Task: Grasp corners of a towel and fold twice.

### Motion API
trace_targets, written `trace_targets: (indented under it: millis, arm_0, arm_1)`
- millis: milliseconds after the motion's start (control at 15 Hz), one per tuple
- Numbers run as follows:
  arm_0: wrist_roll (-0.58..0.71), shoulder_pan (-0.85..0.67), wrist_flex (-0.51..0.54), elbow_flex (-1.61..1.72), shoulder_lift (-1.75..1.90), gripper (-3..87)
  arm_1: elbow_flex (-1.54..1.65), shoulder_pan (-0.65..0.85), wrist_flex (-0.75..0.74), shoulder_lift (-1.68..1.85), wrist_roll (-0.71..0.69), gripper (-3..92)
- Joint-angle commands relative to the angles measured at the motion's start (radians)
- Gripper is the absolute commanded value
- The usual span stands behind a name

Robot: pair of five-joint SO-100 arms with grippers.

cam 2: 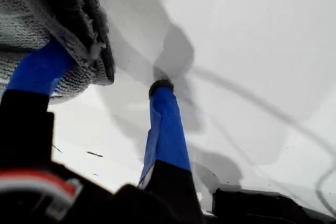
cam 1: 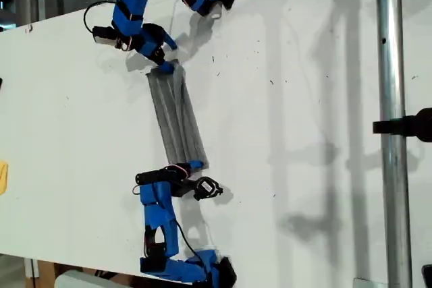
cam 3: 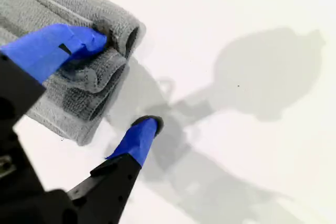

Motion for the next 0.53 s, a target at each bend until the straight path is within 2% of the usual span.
trace_targets:
  millis: [0,133,333,467]
  arm_0:
    - [-0.014,0.02,0.014,0.118,0.21,27.5]
    - [-0.075,0.058,0.014,0.301,0.4,26.4]
    - [-0.247,0.144,0.009,0.575,0.703,26.3]
    - [-0.387,0.241,0.005,0.699,0.772,27.2]
  arm_1:
    - [-0.066,0.058,0.069,0.094,-0.025,28.9]
    - [-0.057,0.091,0.14,0.221,-0.026,29.2]
    - [0.029,0.236,0.19,0.468,-0.041,31.4]
    - [0.069,0.302,0.199,0.54,-0.044,32.0]
